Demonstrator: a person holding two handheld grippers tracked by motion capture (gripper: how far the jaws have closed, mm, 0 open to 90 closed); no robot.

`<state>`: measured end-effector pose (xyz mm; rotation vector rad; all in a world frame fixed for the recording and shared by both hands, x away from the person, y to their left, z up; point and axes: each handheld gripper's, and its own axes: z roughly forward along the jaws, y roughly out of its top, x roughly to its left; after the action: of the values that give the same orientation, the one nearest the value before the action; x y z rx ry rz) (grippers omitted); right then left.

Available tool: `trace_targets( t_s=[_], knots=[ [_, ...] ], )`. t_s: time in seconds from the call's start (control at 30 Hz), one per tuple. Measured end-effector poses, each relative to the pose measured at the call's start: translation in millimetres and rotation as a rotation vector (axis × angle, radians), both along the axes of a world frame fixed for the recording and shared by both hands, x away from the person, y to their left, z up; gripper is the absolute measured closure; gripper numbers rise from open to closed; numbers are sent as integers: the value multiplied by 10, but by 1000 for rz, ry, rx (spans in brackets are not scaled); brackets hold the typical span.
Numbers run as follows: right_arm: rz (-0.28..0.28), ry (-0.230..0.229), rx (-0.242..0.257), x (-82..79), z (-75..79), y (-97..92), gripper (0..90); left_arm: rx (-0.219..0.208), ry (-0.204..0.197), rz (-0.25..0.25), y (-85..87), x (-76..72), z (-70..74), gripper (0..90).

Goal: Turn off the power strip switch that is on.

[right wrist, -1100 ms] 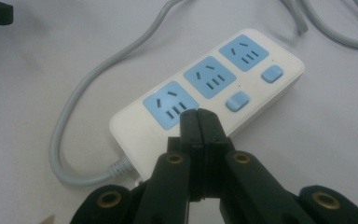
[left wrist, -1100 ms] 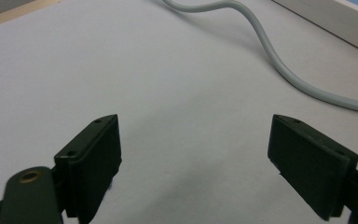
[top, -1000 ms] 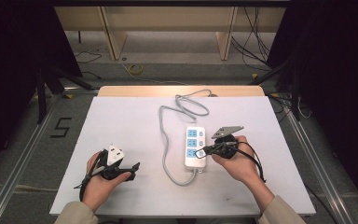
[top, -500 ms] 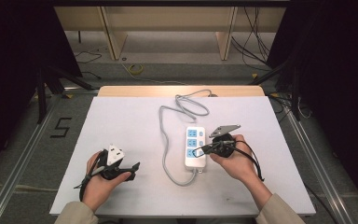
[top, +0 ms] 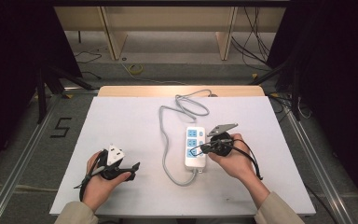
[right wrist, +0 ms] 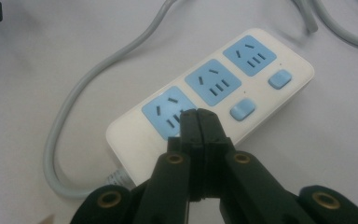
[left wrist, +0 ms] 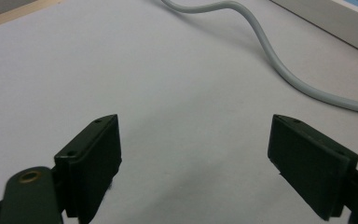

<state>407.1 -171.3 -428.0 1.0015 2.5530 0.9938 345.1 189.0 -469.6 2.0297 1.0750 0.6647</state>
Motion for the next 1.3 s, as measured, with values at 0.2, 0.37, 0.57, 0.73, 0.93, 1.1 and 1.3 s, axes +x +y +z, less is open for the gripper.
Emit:
trace_targets(
  t_s=[0.2, 0.37, 0.57, 0.73, 0.93, 1.1, 1.3],
  knots=[
    [3, 5, -5, 20, 0, 23, 900, 0, 0, 0, 1, 0, 1, 171],
    [4, 10, -13, 33, -2, 42, 900, 1, 0, -1, 1, 0, 1, 171],
    [7, 18, -18, 46, -3, 68, 900, 1, 0, -1, 1, 0, 1, 171],
    [3, 26, -25, 64, -8, 82, 900, 1, 0, -1, 0, 0, 1, 171],
    [8, 35, -36, 83, -25, 97, 900, 3, 1, -2, -1, 1, 1, 171],
    [10, 37, -47, 99, -34, 114, 900, 2, 2, -2, -1, 0, 1, 171],
    [11, 45, -58, 115, -57, 129, 900, 1, 3, -2, -2, 0, 0, 171]
  ],
)
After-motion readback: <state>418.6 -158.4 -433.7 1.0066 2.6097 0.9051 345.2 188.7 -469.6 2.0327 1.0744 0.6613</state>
